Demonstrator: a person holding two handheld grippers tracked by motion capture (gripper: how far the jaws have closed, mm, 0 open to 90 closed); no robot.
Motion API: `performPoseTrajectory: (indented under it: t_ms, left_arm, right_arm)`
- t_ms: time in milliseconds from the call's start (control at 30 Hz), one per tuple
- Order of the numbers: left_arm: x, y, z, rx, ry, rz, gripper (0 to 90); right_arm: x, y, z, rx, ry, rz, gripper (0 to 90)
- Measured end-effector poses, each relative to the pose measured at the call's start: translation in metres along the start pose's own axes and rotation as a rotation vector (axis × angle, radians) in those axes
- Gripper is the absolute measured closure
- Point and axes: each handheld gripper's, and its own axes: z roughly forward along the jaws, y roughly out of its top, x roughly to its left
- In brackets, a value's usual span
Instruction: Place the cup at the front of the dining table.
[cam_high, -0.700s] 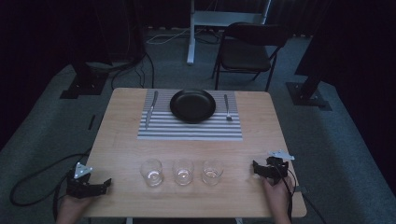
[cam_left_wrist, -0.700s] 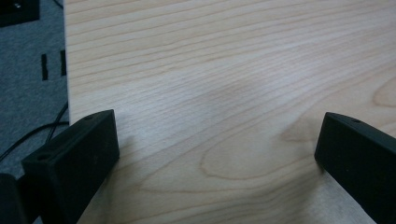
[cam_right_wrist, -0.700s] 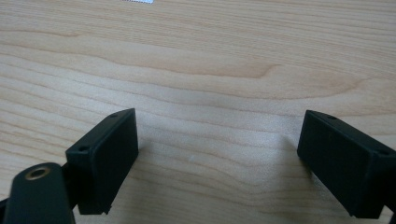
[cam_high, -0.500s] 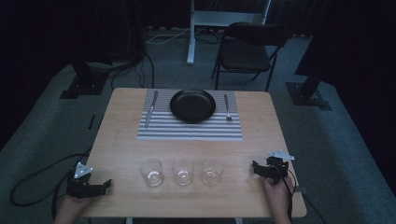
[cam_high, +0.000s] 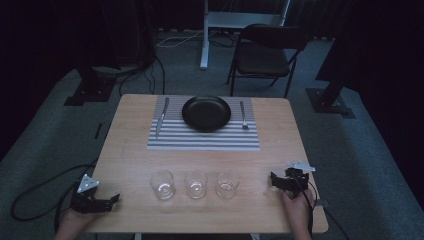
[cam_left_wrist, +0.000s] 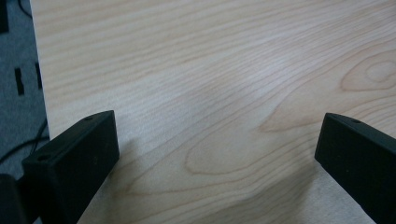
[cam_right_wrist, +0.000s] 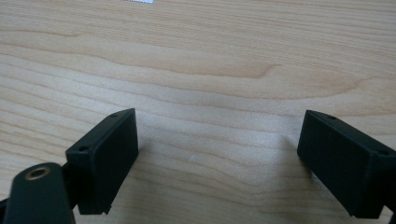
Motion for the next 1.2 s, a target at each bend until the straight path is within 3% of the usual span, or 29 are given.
performPoseTrajectory:
  t_ms: [133,267,333,567,767,1100,1200]
  left_arm:
    - [-0.002,0.000,-0.002,-0.015,-0.040,0.022,0.1]
    - [-0.005,0.000,-0.001,-0.003,-0.038,0.049,0.1]
    - [-0.010,0.002,0.000,-0.002,-0.072,0.073,0.1]
    - [-0.023,0.007,0.005,0.011,-0.100,0.121,0.2]
    - [-0.033,0.012,0.010,0.021,-0.163,0.160,0.1]
    - [-0.046,0.021,0.013,0.006,-0.202,0.183,0.2]
    - [-0.052,0.025,0.015,0.007,-0.231,0.195,0.3]
  right_arm:
    - [0.000,0.000,0.000,0.000,0.000,0.000,11.9]
    - [0.000,0.000,0.000,0.000,0.000,0.000,11.8]
    - [0.000,0.000,0.000,0.000,0.000,0.000,11.9]
    - [0.000,0.000,0.000,0.000,0.000,0.001,11.9]
    - [0.000,0.000,0.000,0.000,0.000,0.001,11.9]
    - [0.000,0.000,0.000,0.000,0.000,0.001,11.9]
    - [0.000,0.000,0.000,0.000,0.000,0.001,11.9]
